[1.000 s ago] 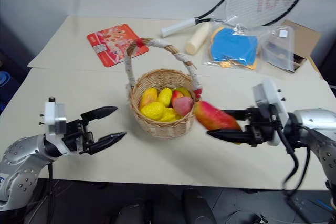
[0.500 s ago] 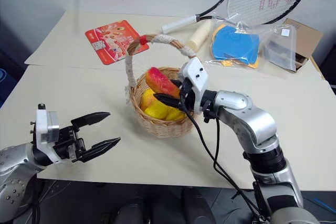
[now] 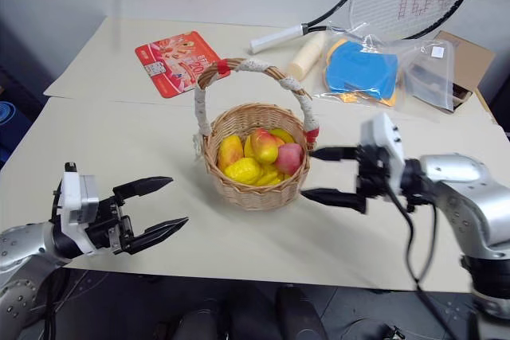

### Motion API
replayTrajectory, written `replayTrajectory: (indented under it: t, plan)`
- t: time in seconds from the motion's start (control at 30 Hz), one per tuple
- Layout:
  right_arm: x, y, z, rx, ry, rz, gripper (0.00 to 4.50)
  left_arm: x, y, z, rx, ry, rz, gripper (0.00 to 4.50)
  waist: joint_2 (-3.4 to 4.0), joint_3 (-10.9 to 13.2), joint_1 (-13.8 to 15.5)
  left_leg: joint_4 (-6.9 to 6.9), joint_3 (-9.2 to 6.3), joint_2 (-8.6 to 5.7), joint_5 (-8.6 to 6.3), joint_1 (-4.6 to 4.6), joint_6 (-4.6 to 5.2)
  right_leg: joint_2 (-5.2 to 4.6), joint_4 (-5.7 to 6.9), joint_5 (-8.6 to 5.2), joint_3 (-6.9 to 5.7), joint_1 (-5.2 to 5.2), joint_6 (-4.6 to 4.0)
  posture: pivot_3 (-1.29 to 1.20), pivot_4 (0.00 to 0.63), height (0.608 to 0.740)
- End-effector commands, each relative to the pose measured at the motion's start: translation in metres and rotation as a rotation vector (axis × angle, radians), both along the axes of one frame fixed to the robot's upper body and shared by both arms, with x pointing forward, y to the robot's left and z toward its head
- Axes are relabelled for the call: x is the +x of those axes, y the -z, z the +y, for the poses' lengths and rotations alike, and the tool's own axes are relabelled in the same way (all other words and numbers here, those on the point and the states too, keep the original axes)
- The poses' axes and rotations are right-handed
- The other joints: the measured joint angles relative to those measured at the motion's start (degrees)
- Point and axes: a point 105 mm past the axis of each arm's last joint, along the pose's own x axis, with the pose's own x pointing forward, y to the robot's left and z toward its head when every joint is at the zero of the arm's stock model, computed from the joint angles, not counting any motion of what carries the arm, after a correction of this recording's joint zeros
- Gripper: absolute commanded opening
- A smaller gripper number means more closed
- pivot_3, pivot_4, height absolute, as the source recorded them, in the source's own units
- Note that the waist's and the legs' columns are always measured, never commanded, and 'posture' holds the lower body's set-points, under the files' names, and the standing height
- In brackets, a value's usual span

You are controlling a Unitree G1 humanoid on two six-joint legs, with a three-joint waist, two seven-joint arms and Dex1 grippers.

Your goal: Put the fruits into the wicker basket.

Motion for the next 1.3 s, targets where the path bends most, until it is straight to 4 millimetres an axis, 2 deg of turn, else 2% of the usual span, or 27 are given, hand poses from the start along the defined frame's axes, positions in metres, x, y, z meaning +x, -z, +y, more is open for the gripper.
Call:
replayTrajectory:
  t: [0.03, 0.13, 0.23, 0.33, 0.5, 0.63, 0.73, 0.77, 0.87, 0.93, 1.03, 1.13, 1.23, 1.3]
  plan:
    - [0.023, -0.007, -0.026, -0.003, 0.102, -0.1, 4.4, 0.001, -0.01, 0.0, 0.004, 0.01, -0.045, 4.5, 0.0, 0.0, -0.7, 0.01, 0.05, 0.0, -0.01, 0.02, 0.07, 0.02, 0.04, 0.02, 0.07, 0.0, 0.02, 0.0, 0.15, 0.74]
    - [0.05, -0.019, -0.022, 0.018, 0.146, -0.266, 4.4, 0.005, -0.013, -0.002, -0.008, 0.013, -0.055, 4.5, 0.03, 0.02, -1.43, 0.01, 0.2, 0.02, 0.09, 0.17, 0.02, 0.14, 0.1, 0.16, 0.19, -0.01, -0.06, 0.0, 0.15, 0.74]
    - [0.063, -0.036, 0.002, 0.1, 0.095, -0.313, 4.4, 0.006, -0.015, -0.007, -0.021, 0.033, -0.056, 4.5, 0.14, 0.08, -1.88, -0.01, 0.26, 0.01, 0.28, 0.28, -0.3, 0.22, 0.28, 0.16, 0.28, -0.05, -0.08, 0.0, 0.15, 0.74]
    - [0.064, -0.035, 0.031, 0.13, -0.026, -0.265, 4.4, 0.006, -0.016, -0.011, -0.029, 0.056, -0.045, 4.5, 0.15, 0.08, -1.82, -0.09, 0.19, 0.13, 0.35, 0.18, -0.44, 0.25, 0.29, 0.14, 0.23, -0.17, -0.12, 0.0, 0.15, 0.74]
    - [0.068, -0.032, 0.059, 0.141, -0.116, -0.26, 2.75, 0.009, -0.017, -0.012, -0.027, 0.063, -0.041, 4.5, 0.15, 0.09, -1.63, -0.02, 0.14, 0.11, 0.32, -0.04, -0.4, 0.13, 0.26, 0.13, 0.13, -0.27, -0.12, 0.0, 0.15, 0.74]
    - [0.067, -0.034, 0.058, 0.147, -0.119, -0.271, 1.32, 0.009, -0.018, -0.011, -0.024, 0.061, -0.044, 4.5, 0.15, 0.09, -1.23, 0.07, 0.14, 0.08, 0.31, -0.05, -0.37, 0.09, 0.29, 0.14, 0.11, -0.26, -0.11, 0.0, 0.15, 0.74]
    - [0.055, -0.047, 0.042, 0.161, -0.081, -0.288, 0.33, 0.009, -0.018, -0.011, -0.026, 0.064, -0.047, 4.5, 0.16, 0.09, -0.56, 0.03, 0.13, 0.09, 0.31, -0.05, -0.37, 0.1, 0.29, 0.14, 0.09, -0.28, -0.12, 0.0, 0.15, 0.74]
    - [0.051, -0.048, 0.035, 0.153, -0.055, -0.296, 0.16, 0.009, -0.018, -0.012, -0.028, 0.071, -0.048, 4.5, 0.17, 0.1, -0.42, 0.01, 0.11, 0.1, 0.31, -0.07, -0.38, 0.11, 0.27, 0.13, 0.08, -0.29, -0.12, 0.0, 0.15, 0.74]
    - [0.045, -0.054, 0.013, 0.146, 0.05, -0.324, 0.17, 0.011, -0.016, -0.016, -0.032, 0.101, -0.043, 4.5, 0.17, 0.1, 0.0, 0.01, 0.06, 0.07, 0.3, -0.13, -0.36, 0.07, 0.21, 0.13, 0.03, -0.27, -0.12, 0.0, 0.15, 0.74]
    - [0.045, -0.067, -0.015, 0.191, 0.215, -0.382, 0.17, 0.014, -0.016, -0.019, -0.036, 0.125, -0.045, 4.5, 0.17, 0.1, -0.07, 0.04, 0.1, 0.04, 0.28, -0.12, -0.33, 0.06, 0.21, 0.14, 0.08, -0.25, -0.11, 0.0, 0.15, 0.74]
    - [0.044, -0.08, -0.07, 0.237, 0.489, -0.465, 0.17, 0.021, -0.017, -0.023, -0.04, 0.157, -0.055, 4.5, 0.17, 0.1, -0.07, 0.08, 0.1, -0.01, 0.3, -0.07, -0.32, 0.09, 0.27, 0.15, 0.1, -0.22, -0.09, 0.0, 0.15, 0.74]
    - [0.043, -0.078, -0.115, 0.221, 0.703, -0.533, 0.17, 0.026, -0.018, -0.027, -0.041, 0.185, -0.063, 4.5, 0.17, 0.1, 0.08, 0.05, 0.11, -0.04, 0.31, -0.08, -0.33, 0.12, 0.22, 0.15, 0.11, -0.22, -0.09, 0.0, 0.15, 0.74]
    - [0.05, -0.072, -0.156, 0.237, 0.89, -0.548, 0.17, 0.03, -0.019, -0.032, -0.04, 0.215, -0.068, 4.5, 0.17, 0.1, -0.4, 0.05, 0.19, -0.05, 0.3, -0.05, -0.32, 0.15, 0.21, 0.16, 0.18, -0.23, -0.07, 0.0, 0.15, 0.74]
    - [0.059, -0.06, -0.168, 0.199, 0.954, -0.529, 0.17, 0.034, -0.019, -0.034, -0.04, 0.225, -0.075, 4.5, 0.18, 0.09, -0.66, 0.05, 0.3, -0.1, 0.31, 0.05, -0.34, 0.2, 0.25, 0.18, 0.27, -0.21, -0.05, 0.0, 0.15, 0.74]
